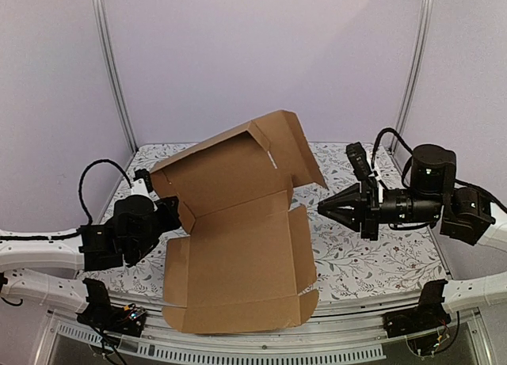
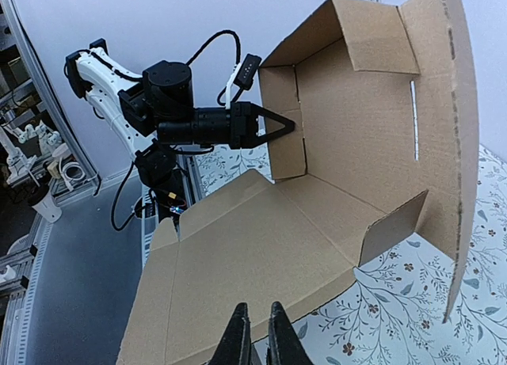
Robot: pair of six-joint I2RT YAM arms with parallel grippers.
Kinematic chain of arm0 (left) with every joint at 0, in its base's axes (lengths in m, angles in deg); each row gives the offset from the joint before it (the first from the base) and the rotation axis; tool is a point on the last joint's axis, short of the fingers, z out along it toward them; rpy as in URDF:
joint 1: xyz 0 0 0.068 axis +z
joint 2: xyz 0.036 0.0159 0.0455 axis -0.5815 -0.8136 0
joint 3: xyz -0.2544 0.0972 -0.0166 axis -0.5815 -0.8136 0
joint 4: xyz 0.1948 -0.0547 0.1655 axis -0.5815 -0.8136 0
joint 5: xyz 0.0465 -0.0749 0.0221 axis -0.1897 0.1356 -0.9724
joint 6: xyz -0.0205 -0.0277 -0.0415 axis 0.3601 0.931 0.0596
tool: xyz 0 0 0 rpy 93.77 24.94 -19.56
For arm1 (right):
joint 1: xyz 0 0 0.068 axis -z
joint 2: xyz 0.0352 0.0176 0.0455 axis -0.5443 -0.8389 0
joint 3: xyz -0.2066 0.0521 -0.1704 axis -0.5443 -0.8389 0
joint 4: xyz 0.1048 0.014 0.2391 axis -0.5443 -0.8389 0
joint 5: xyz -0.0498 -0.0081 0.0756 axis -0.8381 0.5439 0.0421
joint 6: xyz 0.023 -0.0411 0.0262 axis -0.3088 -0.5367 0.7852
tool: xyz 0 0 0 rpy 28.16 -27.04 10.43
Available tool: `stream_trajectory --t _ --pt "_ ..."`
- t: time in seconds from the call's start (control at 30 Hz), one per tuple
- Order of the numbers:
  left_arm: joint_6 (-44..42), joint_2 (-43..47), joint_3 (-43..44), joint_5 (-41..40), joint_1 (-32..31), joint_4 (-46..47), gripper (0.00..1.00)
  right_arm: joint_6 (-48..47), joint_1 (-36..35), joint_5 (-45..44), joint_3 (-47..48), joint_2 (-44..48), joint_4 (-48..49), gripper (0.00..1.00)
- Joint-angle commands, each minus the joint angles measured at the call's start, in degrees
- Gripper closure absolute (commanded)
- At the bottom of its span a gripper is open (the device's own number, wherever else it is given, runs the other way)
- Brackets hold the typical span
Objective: Fold the paper box
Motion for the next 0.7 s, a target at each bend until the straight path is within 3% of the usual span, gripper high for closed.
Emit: stream_trajectory --t 0.0,0.27,0.67 --pt "2.56 1.40 0.13 -2.76 0.66 -2.48 1.00 3.02 -1.32 3.09 1.35 -3.03 3.98 0.92" --pt "3.09 2.36 0.50 -2.10 0.66 -3.86 1.00 1.84 -3.33 -1.09 0.30 -8.40 3.20 0.93" --pt "2.85 4.61 1.49 0.92 0.66 -4.30 1.00 -0.66 -3.34 -11.92 -4.96 -8.66 -0.78 0.93"
